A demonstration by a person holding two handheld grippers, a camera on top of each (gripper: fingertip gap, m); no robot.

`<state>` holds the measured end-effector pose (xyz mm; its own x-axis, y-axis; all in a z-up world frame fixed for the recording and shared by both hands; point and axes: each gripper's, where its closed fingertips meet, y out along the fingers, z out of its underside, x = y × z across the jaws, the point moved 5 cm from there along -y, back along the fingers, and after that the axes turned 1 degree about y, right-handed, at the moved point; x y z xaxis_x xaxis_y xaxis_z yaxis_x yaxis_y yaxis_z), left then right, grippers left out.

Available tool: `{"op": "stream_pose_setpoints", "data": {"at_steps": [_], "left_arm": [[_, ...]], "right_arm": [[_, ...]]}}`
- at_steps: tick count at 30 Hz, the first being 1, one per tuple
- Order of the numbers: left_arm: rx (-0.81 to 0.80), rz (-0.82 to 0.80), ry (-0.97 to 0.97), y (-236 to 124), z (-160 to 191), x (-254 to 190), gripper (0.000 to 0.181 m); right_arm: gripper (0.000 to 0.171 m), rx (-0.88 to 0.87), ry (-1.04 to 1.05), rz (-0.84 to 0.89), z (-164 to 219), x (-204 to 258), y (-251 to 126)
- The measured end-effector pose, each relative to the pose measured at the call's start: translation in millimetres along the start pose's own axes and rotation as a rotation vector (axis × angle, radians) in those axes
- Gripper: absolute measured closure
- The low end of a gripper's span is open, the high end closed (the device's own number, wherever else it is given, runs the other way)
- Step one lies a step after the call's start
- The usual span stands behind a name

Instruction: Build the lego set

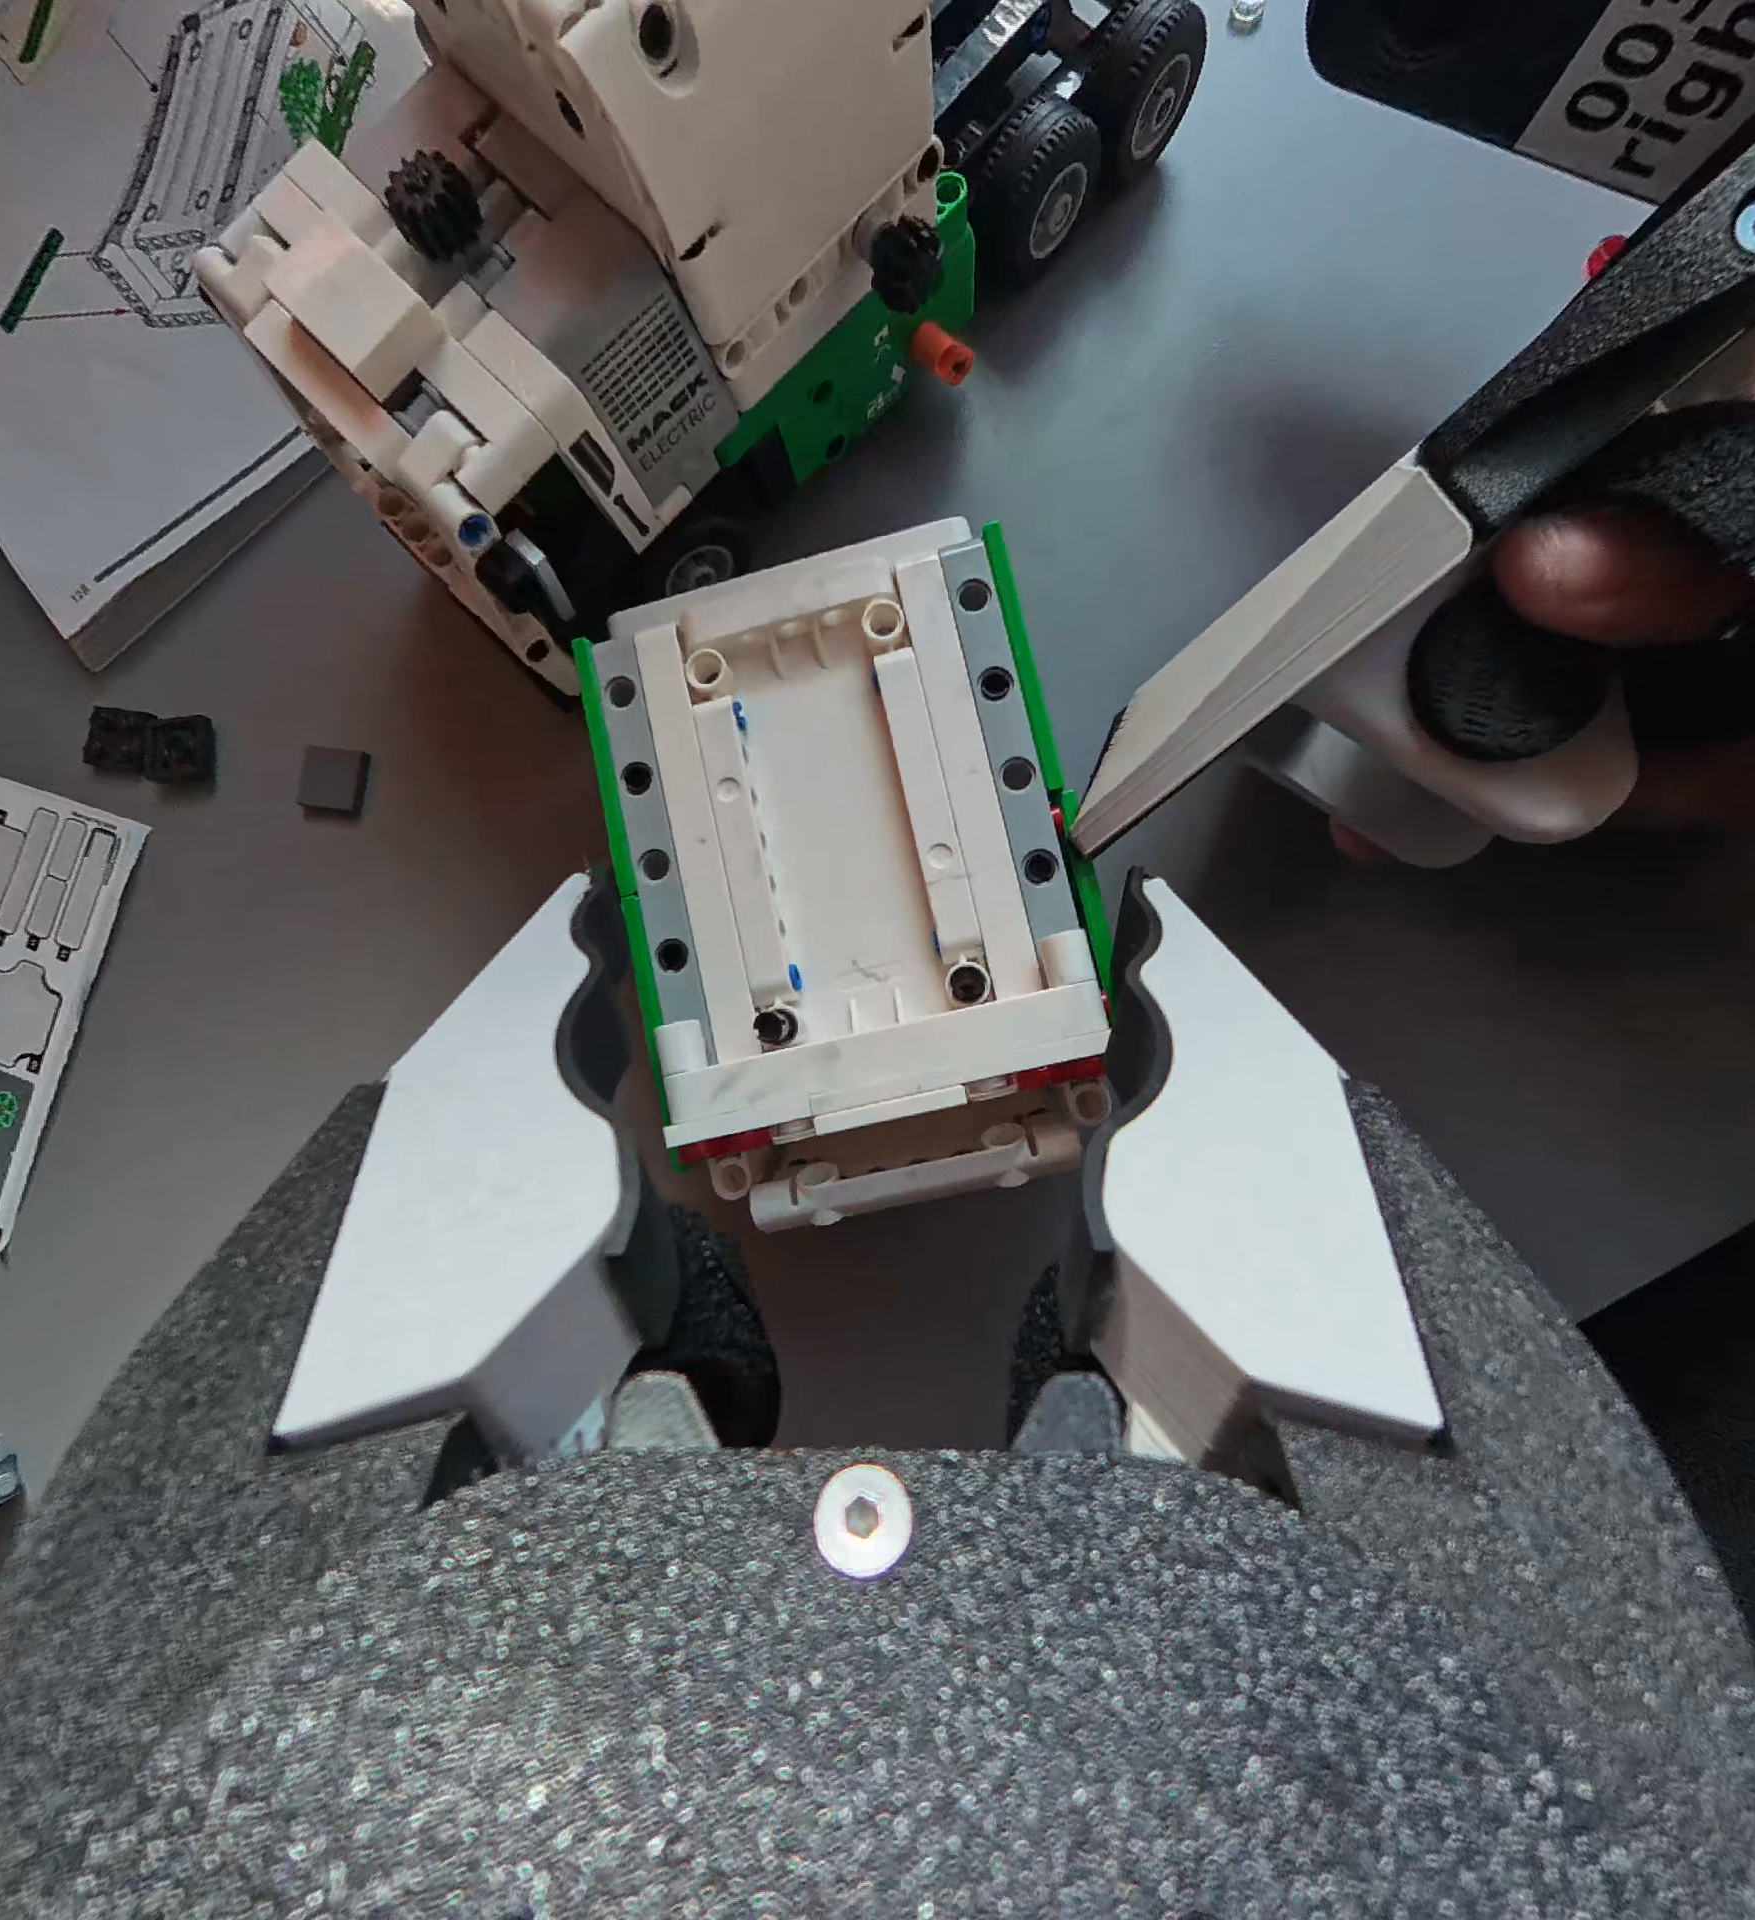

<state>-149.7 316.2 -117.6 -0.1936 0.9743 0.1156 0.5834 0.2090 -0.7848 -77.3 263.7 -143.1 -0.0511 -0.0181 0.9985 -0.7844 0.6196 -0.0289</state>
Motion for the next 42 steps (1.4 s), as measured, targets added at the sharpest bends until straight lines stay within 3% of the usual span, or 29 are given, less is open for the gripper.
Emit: {"op": "stream_pose_setpoints", "data": {"at_steps": [42], "left_arm": [[0.017, -0.050, -0.017, -1.1, -3.2, -3.1, 0.093]], "right_arm": [[0.165, -0.035, 0.088, -0.063, -0.7, -1.1, -1.7]]}}
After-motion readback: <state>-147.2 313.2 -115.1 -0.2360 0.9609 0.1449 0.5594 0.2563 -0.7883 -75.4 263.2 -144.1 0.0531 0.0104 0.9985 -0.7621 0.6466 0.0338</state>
